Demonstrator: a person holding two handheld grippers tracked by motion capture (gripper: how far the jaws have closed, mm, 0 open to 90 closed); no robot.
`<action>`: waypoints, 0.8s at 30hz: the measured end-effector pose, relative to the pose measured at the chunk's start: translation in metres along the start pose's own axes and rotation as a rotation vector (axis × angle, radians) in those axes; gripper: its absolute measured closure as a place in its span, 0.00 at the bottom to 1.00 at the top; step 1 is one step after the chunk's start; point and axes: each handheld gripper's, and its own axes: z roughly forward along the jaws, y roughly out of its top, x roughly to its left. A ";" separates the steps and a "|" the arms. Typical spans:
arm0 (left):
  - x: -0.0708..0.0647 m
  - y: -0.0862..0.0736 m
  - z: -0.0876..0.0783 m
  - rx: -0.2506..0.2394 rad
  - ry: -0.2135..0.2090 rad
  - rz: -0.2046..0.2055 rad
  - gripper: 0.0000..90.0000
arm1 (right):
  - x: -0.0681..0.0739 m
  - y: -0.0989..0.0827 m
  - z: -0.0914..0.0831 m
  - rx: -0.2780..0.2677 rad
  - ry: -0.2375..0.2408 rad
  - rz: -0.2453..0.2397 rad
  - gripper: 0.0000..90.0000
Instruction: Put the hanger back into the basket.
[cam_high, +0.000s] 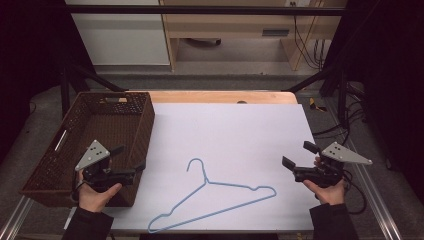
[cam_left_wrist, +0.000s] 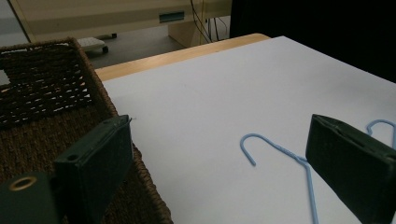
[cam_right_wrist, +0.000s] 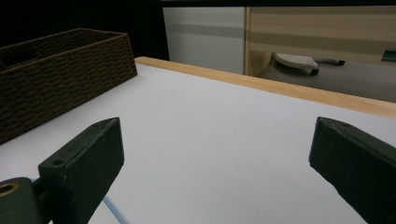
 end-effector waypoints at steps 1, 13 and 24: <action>-0.001 0.000 0.000 0.001 0.000 -0.001 0.08 | 0.000 0.000 0.000 0.001 0.001 0.000 0.04; -0.007 0.002 0.001 0.012 -0.012 0.018 0.08 | 0.006 0.001 0.007 0.038 0.006 -0.026 0.05; -0.032 0.005 0.013 0.082 -0.070 0.074 0.11 | 0.013 0.002 0.013 0.064 0.019 -0.045 0.05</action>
